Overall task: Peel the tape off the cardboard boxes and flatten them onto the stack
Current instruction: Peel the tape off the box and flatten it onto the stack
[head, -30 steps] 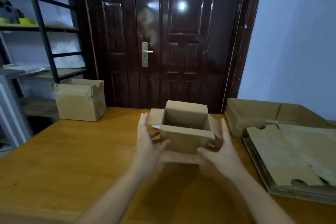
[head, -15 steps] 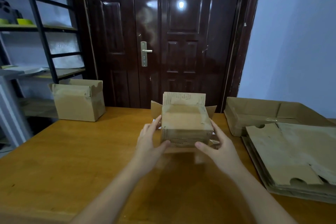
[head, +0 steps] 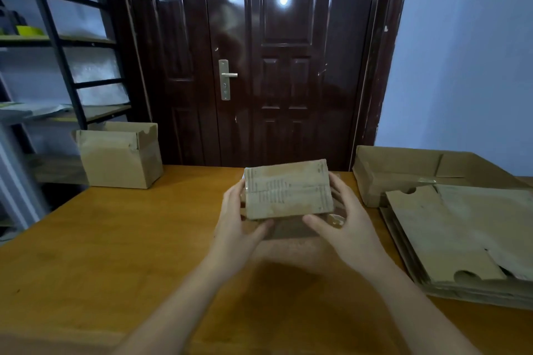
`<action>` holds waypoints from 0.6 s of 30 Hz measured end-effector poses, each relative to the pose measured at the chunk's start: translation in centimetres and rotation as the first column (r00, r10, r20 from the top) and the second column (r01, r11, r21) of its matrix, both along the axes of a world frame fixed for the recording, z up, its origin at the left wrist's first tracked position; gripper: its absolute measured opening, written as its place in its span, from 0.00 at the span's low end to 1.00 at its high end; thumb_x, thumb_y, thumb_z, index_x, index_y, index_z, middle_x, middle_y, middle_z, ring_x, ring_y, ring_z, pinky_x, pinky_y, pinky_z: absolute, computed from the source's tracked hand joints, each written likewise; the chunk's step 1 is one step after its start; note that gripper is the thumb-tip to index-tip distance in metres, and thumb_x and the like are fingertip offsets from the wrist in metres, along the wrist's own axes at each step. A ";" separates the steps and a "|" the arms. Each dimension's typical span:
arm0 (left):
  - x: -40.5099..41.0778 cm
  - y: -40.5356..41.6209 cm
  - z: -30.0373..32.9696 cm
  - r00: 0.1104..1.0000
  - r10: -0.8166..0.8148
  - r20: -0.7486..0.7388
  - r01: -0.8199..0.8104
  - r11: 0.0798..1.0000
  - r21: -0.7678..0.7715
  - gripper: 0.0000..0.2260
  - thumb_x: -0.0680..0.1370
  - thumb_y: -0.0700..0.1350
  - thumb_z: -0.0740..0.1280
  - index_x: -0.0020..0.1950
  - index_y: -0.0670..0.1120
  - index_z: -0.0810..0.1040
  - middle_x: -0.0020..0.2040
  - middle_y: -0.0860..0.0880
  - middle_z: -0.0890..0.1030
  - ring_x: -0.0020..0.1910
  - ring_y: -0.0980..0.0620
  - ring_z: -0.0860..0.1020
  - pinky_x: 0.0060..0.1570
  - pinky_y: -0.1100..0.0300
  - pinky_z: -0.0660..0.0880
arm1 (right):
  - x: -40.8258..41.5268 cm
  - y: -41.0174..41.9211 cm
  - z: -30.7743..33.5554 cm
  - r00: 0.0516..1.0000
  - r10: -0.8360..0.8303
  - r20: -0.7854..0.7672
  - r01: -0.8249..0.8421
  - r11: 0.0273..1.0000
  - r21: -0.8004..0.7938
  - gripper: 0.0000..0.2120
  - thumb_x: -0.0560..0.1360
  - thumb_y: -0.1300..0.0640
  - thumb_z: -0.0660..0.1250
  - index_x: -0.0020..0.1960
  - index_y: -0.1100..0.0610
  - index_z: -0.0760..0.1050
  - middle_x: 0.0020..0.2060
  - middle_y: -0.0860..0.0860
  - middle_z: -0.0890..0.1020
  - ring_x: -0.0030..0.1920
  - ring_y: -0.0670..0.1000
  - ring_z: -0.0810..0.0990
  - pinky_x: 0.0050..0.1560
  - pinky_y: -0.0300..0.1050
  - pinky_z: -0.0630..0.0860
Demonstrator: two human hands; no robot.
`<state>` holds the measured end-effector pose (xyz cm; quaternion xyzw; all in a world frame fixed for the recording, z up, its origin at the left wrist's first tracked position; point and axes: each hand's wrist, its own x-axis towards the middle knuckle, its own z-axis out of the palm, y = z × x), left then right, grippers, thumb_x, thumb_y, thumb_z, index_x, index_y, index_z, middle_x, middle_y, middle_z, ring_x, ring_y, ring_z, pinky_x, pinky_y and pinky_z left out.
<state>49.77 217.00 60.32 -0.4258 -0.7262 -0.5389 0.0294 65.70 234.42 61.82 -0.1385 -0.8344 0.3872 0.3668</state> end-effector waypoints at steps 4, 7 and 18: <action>0.5 -0.1 0.7 0.998 0.004 -0.061 -0.003 1.000 0.023 0.42 0.76 0.50 0.76 0.83 0.59 0.54 0.76 0.63 0.65 0.75 0.60 0.66 0.69 0.47 0.74 | 0.4 -0.2 0.4 0.997 -0.049 -0.061 0.045 0.997 -0.059 0.32 0.70 0.36 0.73 0.68 0.24 0.60 0.65 0.26 0.71 0.66 0.32 0.70 0.60 0.39 0.73; 0.8 0.0 0.6 0.997 -0.003 -0.078 0.003 1.000 0.008 0.41 0.77 0.53 0.74 0.82 0.63 0.54 0.73 0.64 0.66 0.72 0.60 0.67 0.68 0.48 0.74 | 0.6 0.1 0.3 0.997 -0.074 -0.037 0.071 0.994 -0.084 0.31 0.69 0.33 0.70 0.69 0.28 0.62 0.61 0.25 0.72 0.63 0.28 0.70 0.54 0.33 0.73; 0.1 -0.1 -3.7 0.996 -0.066 -0.066 0.045 0.959 -0.280 0.28 0.74 0.71 0.65 0.72 0.78 0.58 0.61 0.64 0.68 0.63 0.56 0.71 0.62 0.49 0.76 | 1.0 2.0 -3.5 0.971 -0.057 0.234 0.103 0.976 -0.191 0.33 0.74 0.37 0.67 0.76 0.41 0.62 0.63 0.41 0.67 0.60 0.42 0.69 0.52 0.32 0.70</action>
